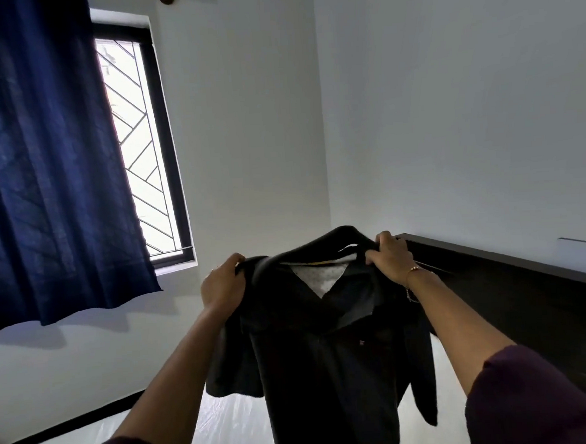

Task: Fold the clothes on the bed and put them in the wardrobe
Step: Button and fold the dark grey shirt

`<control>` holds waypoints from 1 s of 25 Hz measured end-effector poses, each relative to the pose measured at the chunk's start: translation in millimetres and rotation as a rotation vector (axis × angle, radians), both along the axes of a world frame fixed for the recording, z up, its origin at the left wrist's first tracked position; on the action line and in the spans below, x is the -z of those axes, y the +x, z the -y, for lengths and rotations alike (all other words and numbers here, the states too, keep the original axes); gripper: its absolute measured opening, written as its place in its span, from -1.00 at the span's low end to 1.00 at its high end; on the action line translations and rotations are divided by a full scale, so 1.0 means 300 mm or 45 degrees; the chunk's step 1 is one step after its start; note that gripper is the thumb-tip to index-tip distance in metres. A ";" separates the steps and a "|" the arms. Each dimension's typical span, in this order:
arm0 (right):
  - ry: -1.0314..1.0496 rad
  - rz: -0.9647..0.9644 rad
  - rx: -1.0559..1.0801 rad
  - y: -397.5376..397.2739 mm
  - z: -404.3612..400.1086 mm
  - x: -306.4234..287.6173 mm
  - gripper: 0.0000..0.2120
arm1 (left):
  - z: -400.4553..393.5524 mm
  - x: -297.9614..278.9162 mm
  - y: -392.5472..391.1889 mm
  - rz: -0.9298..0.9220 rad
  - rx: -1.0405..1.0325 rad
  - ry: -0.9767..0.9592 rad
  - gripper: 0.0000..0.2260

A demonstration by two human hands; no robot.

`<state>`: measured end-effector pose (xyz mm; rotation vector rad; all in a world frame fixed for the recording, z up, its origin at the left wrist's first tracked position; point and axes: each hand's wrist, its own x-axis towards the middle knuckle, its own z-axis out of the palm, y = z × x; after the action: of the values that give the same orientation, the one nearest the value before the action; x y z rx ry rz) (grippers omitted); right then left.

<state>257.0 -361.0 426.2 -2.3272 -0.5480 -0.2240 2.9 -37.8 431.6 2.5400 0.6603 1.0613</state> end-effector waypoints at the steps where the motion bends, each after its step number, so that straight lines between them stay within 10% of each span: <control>1: -0.006 -0.057 -0.051 -0.010 0.001 0.004 -0.54 | -0.018 -0.014 -0.024 0.012 -0.006 0.038 -0.80; 9: -0.381 0.072 -0.296 -0.065 -0.104 0.081 -0.56 | -0.032 -0.186 -0.231 0.362 0.144 0.069 -0.90; 14: -0.022 -0.100 -0.252 -0.055 -0.135 0.208 -0.66 | -0.052 -0.241 -0.376 0.501 0.126 -0.033 -0.87; 25: 0.352 0.042 0.383 -0.291 -0.182 0.368 -0.47 | -0.145 -0.154 -0.598 -0.140 0.466 -0.158 -0.86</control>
<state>169.9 -306.5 315.7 -2.1286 -0.1657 -0.4508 -176.5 5.9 477.9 2.4936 0.2596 0.7370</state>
